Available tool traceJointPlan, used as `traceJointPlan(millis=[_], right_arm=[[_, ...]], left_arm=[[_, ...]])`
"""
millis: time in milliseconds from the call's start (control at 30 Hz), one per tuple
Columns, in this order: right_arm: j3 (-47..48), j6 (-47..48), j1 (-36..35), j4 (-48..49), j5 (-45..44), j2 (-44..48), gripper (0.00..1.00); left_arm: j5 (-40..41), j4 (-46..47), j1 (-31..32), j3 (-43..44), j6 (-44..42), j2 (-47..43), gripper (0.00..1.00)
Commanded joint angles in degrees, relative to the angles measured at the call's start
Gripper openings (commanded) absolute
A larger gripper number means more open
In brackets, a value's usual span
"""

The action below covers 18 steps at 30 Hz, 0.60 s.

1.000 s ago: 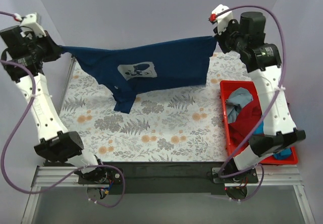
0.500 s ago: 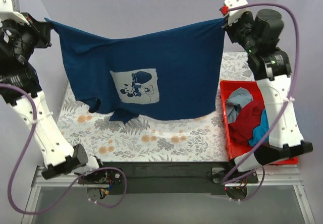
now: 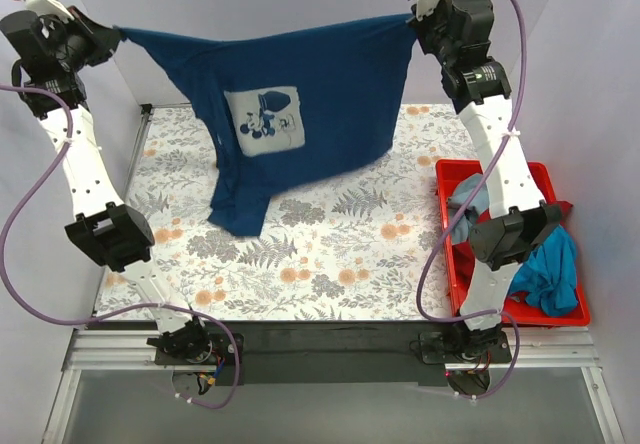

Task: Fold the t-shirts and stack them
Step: Flatten the tshirt out

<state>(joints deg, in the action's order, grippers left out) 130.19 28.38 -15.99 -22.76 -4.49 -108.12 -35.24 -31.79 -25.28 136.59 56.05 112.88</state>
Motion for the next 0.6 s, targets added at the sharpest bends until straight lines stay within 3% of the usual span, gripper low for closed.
traceJointPlan(millis=[0,133,267,300,467,567], right_arm=[[3.85,-1.31,0.87,16.57,-7.19,6.76,0.01],[-1.16,-0.53,1.4,25.91,-8.51,10.99,0.01],[-4.23,0.97,1.49,27.51,-6.86,11.17,0.01],[-10.16,1.5,1.49,27.68,-4.06,12.3,0.01],[-32.68,6.85,1.49,30.5,4.04,18.37,0.01],[-47.45,11.16,1.4,30.5,11.24,24.43,0.01]], left_arm=[[5.08,19.99,-0.74,2.46,6.69,-8.89,0.0],[12.55,30.02,-1.44,-0.54,9.07,-12.51,0.0],[9.95,33.96,-1.71,-3.25,9.51,-12.33,0.0],[8.97,34.95,-1.7,-5.7,9.86,-13.46,0.0],[-2.7,43.21,-1.97,-36.97,3.38,-22.68,0.0],[-6.67,40.6,-2.76,-54.46,-7.16,-32.17,0.0]])
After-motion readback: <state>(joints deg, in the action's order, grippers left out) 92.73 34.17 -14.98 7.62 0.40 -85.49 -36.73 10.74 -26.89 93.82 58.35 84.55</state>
